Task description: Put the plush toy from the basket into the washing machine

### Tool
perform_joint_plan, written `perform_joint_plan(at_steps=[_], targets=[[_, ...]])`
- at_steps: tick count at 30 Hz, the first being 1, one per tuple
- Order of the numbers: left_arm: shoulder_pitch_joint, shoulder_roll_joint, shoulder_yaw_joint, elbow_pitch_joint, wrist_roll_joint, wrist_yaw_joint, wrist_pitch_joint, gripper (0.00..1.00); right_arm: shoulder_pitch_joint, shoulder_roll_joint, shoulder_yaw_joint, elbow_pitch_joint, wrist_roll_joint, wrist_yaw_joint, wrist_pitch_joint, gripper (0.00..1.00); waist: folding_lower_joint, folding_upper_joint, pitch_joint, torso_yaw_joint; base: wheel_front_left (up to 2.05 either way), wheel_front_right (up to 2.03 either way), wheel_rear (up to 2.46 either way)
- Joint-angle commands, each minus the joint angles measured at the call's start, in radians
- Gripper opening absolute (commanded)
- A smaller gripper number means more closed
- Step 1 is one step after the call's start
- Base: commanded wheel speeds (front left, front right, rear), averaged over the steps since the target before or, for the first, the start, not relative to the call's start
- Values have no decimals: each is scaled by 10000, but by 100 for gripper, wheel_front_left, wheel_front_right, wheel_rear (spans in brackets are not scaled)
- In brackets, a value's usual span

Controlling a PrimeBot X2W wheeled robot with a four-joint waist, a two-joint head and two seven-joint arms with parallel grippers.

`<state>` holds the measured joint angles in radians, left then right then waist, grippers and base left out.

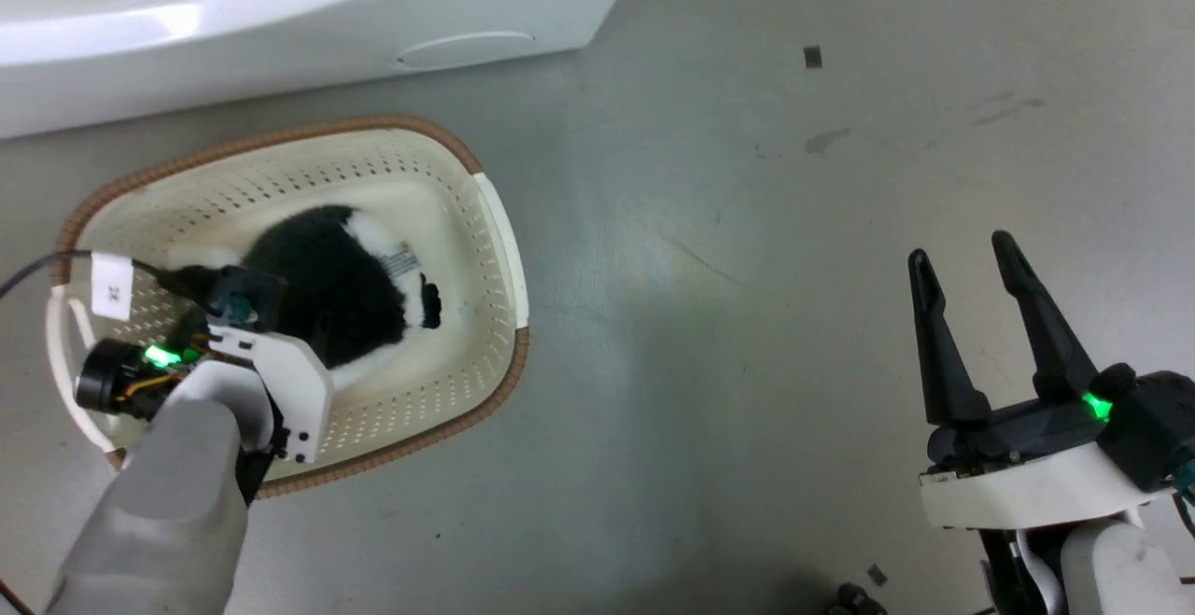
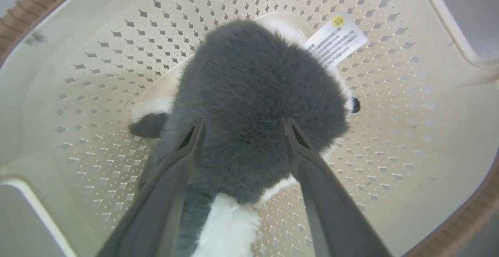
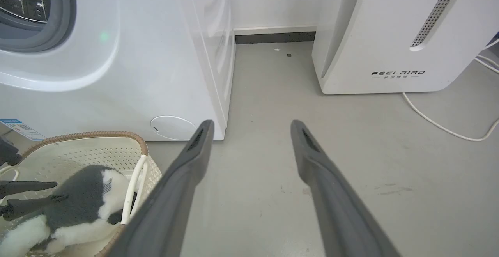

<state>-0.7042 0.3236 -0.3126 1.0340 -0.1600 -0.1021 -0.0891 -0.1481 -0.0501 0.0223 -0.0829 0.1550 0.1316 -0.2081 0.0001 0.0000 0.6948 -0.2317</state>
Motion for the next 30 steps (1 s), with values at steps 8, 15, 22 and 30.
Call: perform_joint_plan(at_steps=[8, 15, 22, 30], targets=[[-1226, 417, -757, 1098, 86, -141, 323, 100, -388, -1, 104, -96, 376, -8, -277, 100, -1, 0, 1030, -438, 0, 0, 0], [-1842, 599, -1446, 1802, -174, -223, 297, 100, -542, -1, 232, -149, 558, -9, -422, 100, -1, 0, 1638, -670, 0, 0, 0], [-2254, 701, -2041, 2326, -660, -284, 239, 33, -633, -1, 314, -198, 623, -9, -536, 100, -1, 0, 2070, -776, 0, 0, 0], [-1789, 721, -2659, 2001, -1478, -285, -143, 0, -620, -1, 243, -75, 553, -9, -536, 100, -1, 0, 1612, -678, 0, 0, 0]])
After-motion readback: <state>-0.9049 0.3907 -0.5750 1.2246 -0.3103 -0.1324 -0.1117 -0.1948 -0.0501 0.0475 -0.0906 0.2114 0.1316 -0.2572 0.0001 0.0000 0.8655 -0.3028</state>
